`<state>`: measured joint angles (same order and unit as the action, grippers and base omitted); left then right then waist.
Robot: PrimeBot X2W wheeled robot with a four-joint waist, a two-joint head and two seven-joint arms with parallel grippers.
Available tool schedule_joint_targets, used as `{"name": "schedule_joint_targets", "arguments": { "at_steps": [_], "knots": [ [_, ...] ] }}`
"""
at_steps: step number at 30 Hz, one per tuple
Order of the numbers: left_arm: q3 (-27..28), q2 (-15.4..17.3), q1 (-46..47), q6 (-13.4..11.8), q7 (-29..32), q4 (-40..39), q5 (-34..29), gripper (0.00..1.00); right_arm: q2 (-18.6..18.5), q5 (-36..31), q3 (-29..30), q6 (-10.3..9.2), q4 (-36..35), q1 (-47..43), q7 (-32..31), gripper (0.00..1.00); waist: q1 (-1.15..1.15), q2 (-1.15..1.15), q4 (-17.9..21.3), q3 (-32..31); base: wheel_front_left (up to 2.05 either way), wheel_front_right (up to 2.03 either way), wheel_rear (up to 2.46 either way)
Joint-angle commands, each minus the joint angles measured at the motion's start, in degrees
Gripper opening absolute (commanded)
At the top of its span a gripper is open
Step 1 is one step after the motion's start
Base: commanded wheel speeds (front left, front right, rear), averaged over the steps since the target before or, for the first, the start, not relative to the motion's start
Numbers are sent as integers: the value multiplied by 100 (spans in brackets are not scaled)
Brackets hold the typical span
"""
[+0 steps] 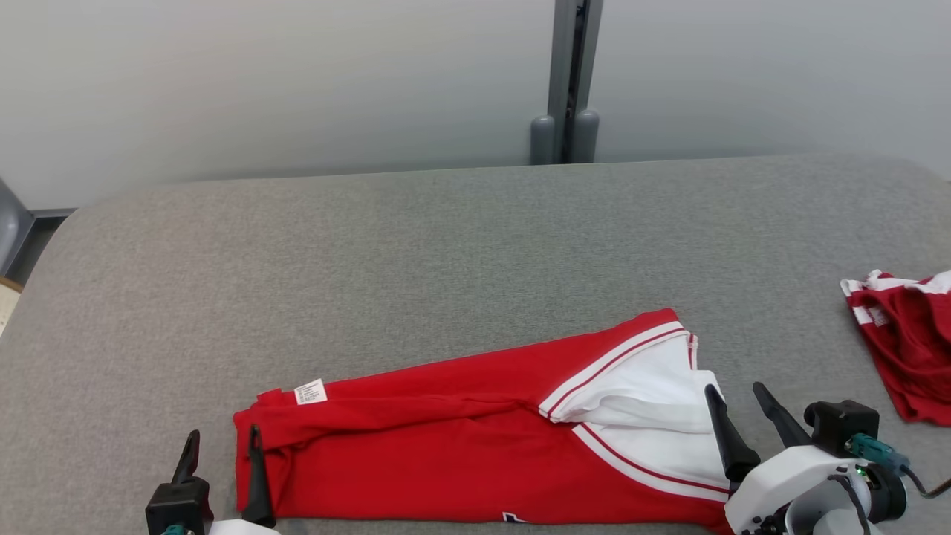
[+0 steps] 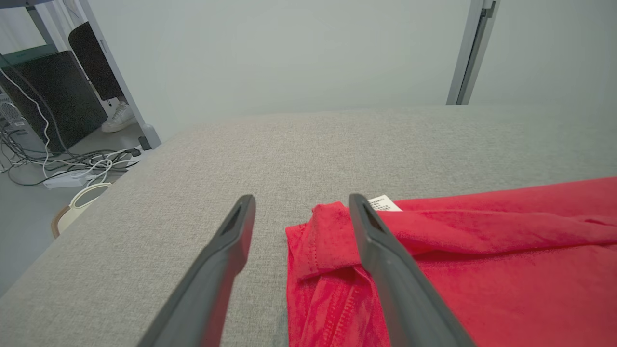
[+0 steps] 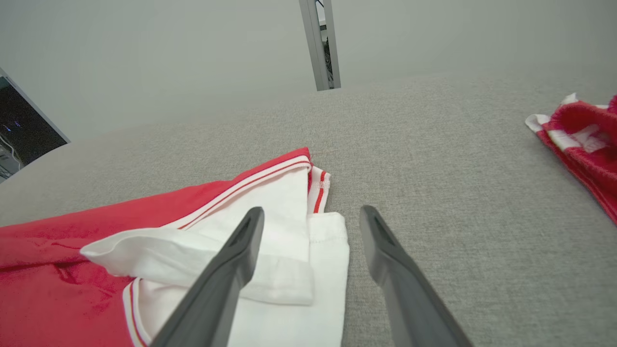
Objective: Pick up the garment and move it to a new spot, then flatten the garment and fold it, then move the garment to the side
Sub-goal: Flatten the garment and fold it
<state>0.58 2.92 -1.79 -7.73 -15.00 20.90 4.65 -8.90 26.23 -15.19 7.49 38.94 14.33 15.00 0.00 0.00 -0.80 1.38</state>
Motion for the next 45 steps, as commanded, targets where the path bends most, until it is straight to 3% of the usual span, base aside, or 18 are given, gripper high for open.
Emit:
{"name": "schedule_joint_targets", "arguments": {
  "at_steps": [1, 13, 23, 24, 25, 26, 27, 36, 41, 45],
  "knots": [
    [-15, 19, 74, 29, -22, 13, -24, 100, 18, -145, 63, 0, 83, 31, 20, 100, 0, 0, -96, 48, 0, 0, 0],
    [-26, 11, 198, 138, -22, 26, -46, 100, 272, -200, 452, 0, 1150, 441, 20, 100, 0, 0, -408, 286, 0, 0, 0],
    [-83, 11, 270, 139, -22, 5, 14, 100, 530, 352, -93, 7, 1864, 622, -188, 100, 0, 0, -483, 357, 0, 0, 0],
    [-89, 12, 275, 144, -22, 10, 20, 100, 541, 403, -146, 7, 1910, 629, -197, 88, 0, 0, -485, 360, 0, 0, 0],
    [-97, 11, 281, 147, -22, 16, 25, 100, 556, 444, -220, 9, 1949, 643, -232, 48, 0, 0, -488, 365, 0, 0, 0],
    [-104, 11, 286, 149, -22, 21, 31, 100, 573, 527, -247, 14, 1973, 649, -229, 19, 0, 0, -488, 371, 0, 0, 0],
    [-113, 11, 292, 151, -22, 24, 34, 100, 578, 571, -280, 15, 1995, 663, -220, 0, 0, 0, -490, 376, 0, 0, 0],
    [-216, 8, 305, 178, -22, 59, 95, 100, 70, 797, 174, -22, 2113, 911, 11, 0, 0, 0, -459, 380, 0, 0, 0],
    [-338, 12, 341, 170, -23, 50, 159, 100, -66, 541, 664, 0, 1541, 824, 23, 0, 0, 0, -317, 365, 0, 0, 0],
    [-458, 13, 357, 113, -23, 29, 233, 100, -16, 291, 710, 0, 983, 691, 24, 0, 0, 0, -184, 324, 0, 0, 0]
  ]
}}
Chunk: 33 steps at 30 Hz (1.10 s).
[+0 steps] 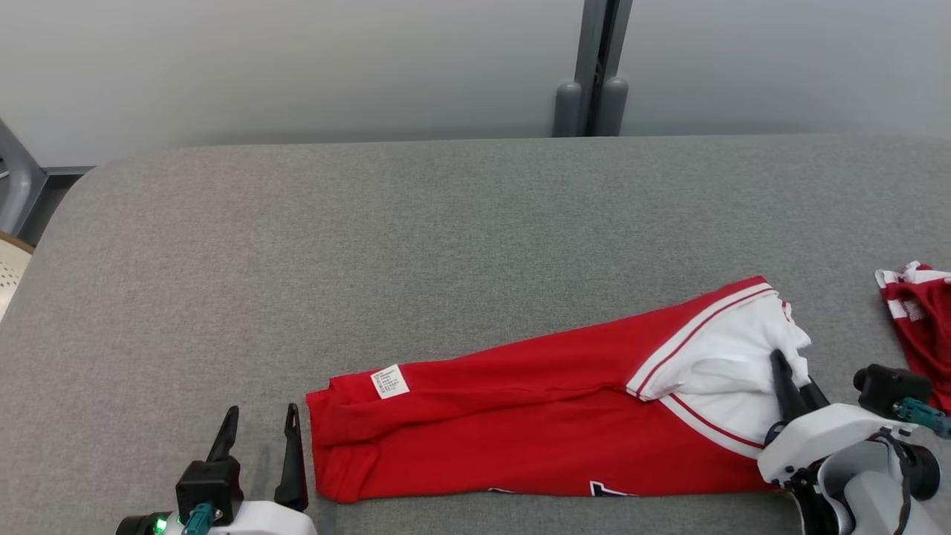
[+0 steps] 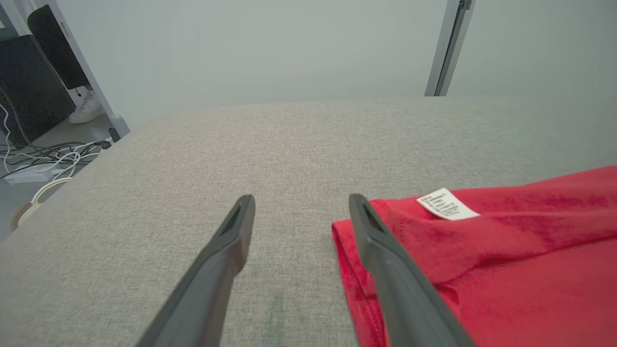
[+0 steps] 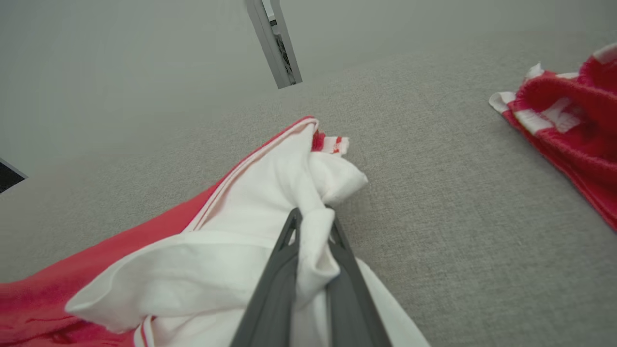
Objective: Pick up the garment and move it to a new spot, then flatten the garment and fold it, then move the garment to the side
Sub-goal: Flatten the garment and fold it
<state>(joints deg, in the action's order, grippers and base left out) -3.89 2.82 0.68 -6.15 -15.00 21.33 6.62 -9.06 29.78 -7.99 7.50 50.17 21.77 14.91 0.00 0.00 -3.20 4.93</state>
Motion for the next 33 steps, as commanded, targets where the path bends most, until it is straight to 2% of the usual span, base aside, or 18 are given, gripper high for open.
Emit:
{"name": "schedule_joint_targets", "arguments": {
  "at_steps": [1, 7, 17, 24, 33],
  "knots": [
    [-35, 23, 105, -46, -22, -6, 55, 100, 37, -90, -52, -2, -297, -90, 33, 0, 0, 0, 88, -46, 0, 0, 0],
    [-126, 22, 122, -81, -22, 2, 119, 100, 171, -66, -691, -1, -1125, -284, 27, 0, 0, 0, 186, -111, 0, 0, 0],
    [-449, 24, 154, -57, -22, 64, 188, 100, 238, 711, -2275, -1, -2329, -273, -392, 0, 0, 0, 23, -185, 0, 0, 0],
    [-611, 23, 157, -99, -22, 84, 247, 100, 398, 916, -3025, -1, -2321, -47, -526, 0, 0, 0, -411, -176, 0, 0, 0],
    [-720, 20, 98, -95, -22, 108, 228, 100, 575, 1142, -3492, -1, -1632, 304, -307, 0, 0, 0, -1316, -170, 0, 0, 0]
  ]
}}
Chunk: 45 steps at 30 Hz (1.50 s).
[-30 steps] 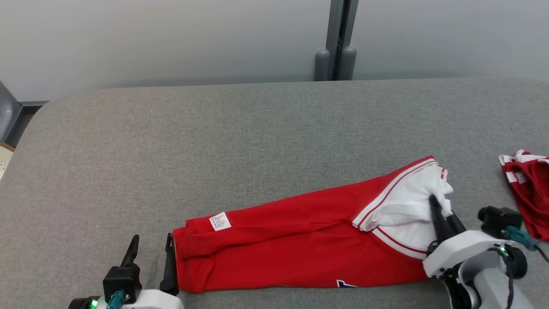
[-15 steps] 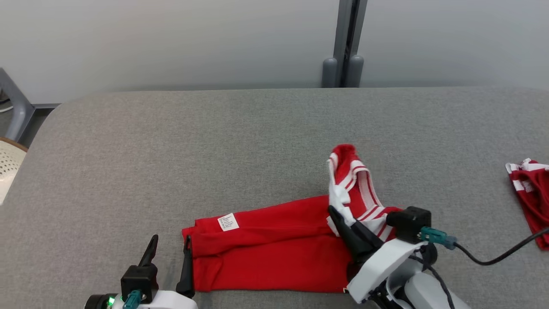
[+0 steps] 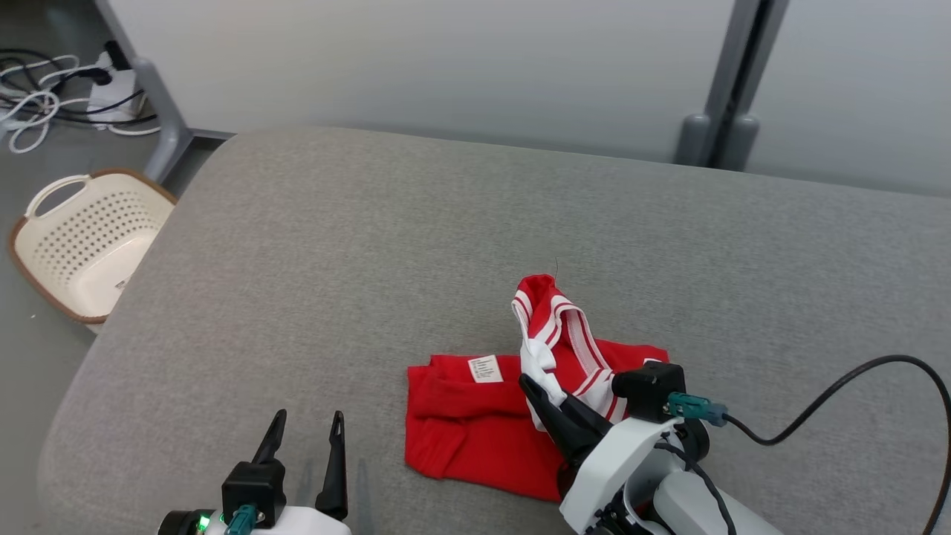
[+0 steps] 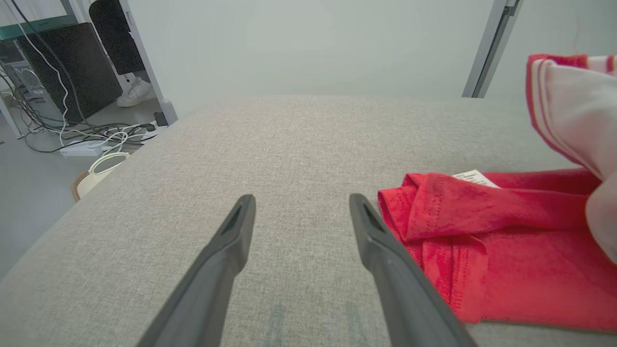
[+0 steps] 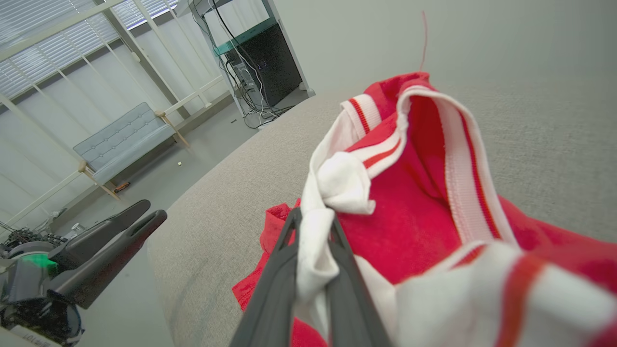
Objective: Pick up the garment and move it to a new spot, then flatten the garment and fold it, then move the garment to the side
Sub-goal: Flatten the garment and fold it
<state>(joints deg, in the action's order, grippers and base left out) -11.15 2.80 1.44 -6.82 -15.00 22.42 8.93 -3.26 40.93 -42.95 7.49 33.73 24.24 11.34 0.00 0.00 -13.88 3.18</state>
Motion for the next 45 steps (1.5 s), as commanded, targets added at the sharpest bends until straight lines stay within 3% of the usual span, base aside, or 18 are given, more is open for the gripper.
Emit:
{"name": "schedule_joint_targets", "arguments": {
  "at_steps": [1, 5, 12, 13, 14, 15, 20, 23, 35, 45],
  "knots": [
    [4, 23, 11, -24, -22, -3, -10, 100, 6, 69, -55, 0, 96, 99, 68, 0, 0, 0, -332, 10, 0, 0, 0],
    [-16, 22, -20, -8, -22, -31, -13, 100, 20, 242, -332, 0, 418, 314, 201, 0, 0, 0, -638, 47, 0, 0, 0],
    [-56, 22, -29, -44, -22, -53, 21, 100, 17, 662, -722, 0, 674, 596, 343, 0, 0, 0, -756, 63, 0, 0, 0],
    [-55, 23, -28, -50, -22, -54, 23, 100, 17, 698, -770, 0, 715, 634, 354, 30, 0, 0, -750, 64, 0, 0, 0],
    [-55, 24, -21, -56, -22, -52, 27, 100, 19, 749, -804, 0, 722, 669, 363, 50, 0, 0, -740, 67, 0, 0, 0],
    [-55, 23, -10, -64, -22, -54, 25, 100, 20, 806, -832, 0, 727, 704, 367, 100, 0, 0, -722, 69, 0, 0, 0],
    [-29, 23, 10, -89, -22, -61, 23, 100, 16, 886, -748, 0, 635, 801, 397, 100, 0, 0, -595, 53, 0, 0, 0],
    [25, 24, 3, -90, -22, -73, 9, 100, 14, 683, -361, 0, 433, 757, 393, 100, 0, 0, -462, 25, 0, 0, 0],
    [356, 24, -84, -64, -22, -208, -110, 100, 18, -1447, 2504, 0, -73, -403, 385, 100, 0, 0, 345, -220, 0, 0, 0],
    [610, 24, -177, -100, -22, -288, -137, 100, 19, -2430, 3599, 0, -546, -1292, 385, 100, 0, 0, 958, -278, 0, 0, 0]
  ]
}}
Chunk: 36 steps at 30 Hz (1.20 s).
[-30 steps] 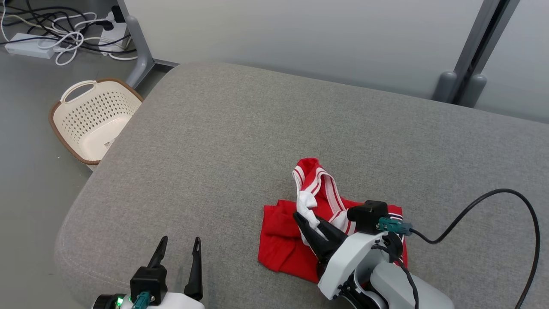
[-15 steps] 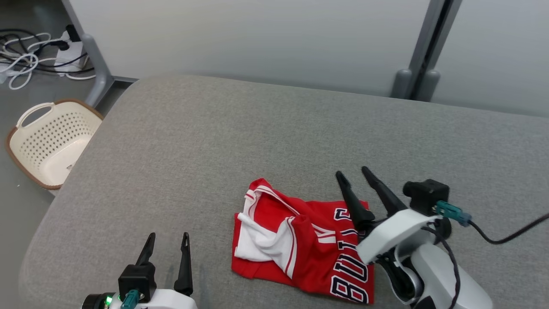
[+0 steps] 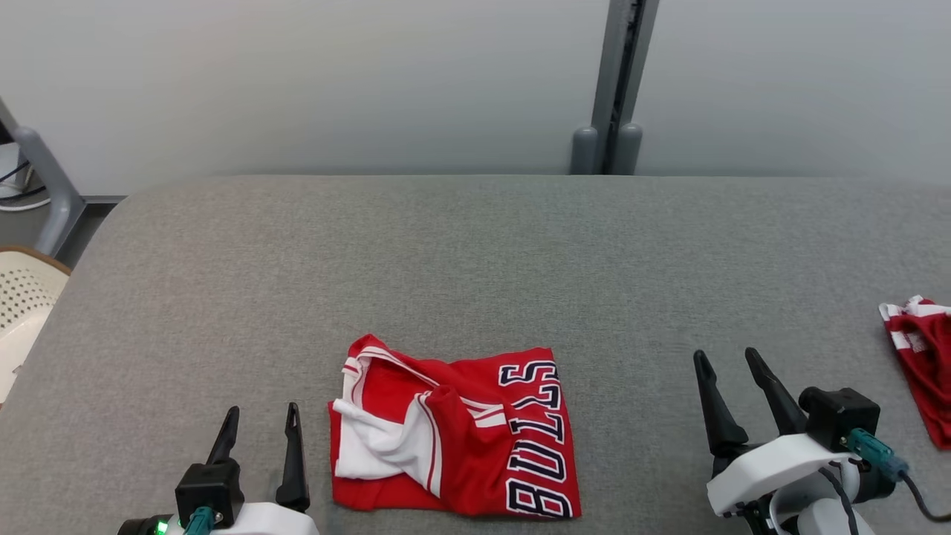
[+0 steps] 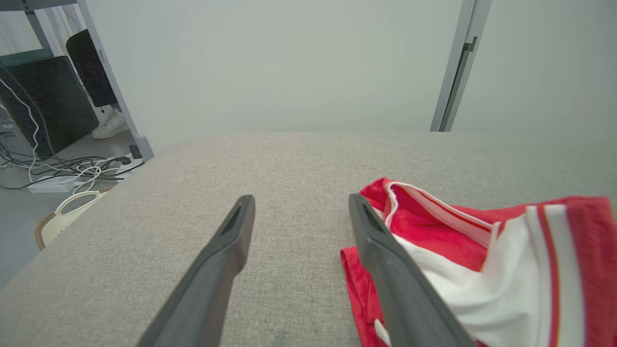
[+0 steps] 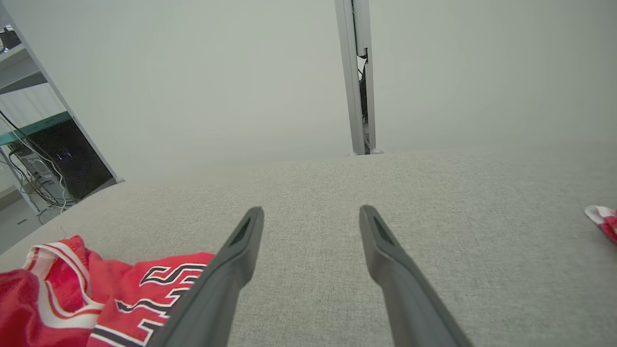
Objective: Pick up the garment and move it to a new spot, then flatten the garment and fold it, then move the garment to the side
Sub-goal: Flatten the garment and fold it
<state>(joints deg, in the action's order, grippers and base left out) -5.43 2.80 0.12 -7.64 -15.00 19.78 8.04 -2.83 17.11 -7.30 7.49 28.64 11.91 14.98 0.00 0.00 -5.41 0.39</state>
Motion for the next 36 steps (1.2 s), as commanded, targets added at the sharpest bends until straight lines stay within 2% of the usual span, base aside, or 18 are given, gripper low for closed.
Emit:
{"name": "schedule_joint_targets", "arguments": {
  "at_steps": [1, 8, 14, 21, 24, 28, 36],
  "knots": [
    [63, 25, -46, -16, -22, -24, -49, 100, -21, -117, 46, 0, -83, -100, 22, 100, 0, 0, 140, 7, 0, 0, 0],
    [116, 24, -67, 1, -22, 18, -90, 100, -26, -413, 86, 0, -266, -276, 23, 100, 0, 0, 195, 35, 0, 0, 0],
    [181, 25, -106, -33, -22, -41, -142, 100, -26, -362, 207, 0, -389, -375, 22, 100, 0, 0, 191, 21, 0, 0, 0],
    [316, 24, -153, 4, -22, -70, -166, 100, -20, -294, 28, 0, -428, -382, 22, 100, 0, 0, 251, 12, 0, 0, 0],
    [318, 24, -128, 13, -22, -87, -166, 100, -20, -160, -365, 0, -544, -286, 22, 100, 0, 0, 219, 29, 0, 0, 0],
    [262, 24, -55, 35, -22, -69, -128, 100, -23, 105, -1199, 0, -601, -129, 22, 100, 0, 0, 79, 81, 0, 0, 0],
    [198, 24, -55, 37, -22, -8, -110, 100, -28, 1018, -2971, 0, -155, 506, 21, 100, 0, 0, -319, 142, 0, 0, 0]
  ]
}}
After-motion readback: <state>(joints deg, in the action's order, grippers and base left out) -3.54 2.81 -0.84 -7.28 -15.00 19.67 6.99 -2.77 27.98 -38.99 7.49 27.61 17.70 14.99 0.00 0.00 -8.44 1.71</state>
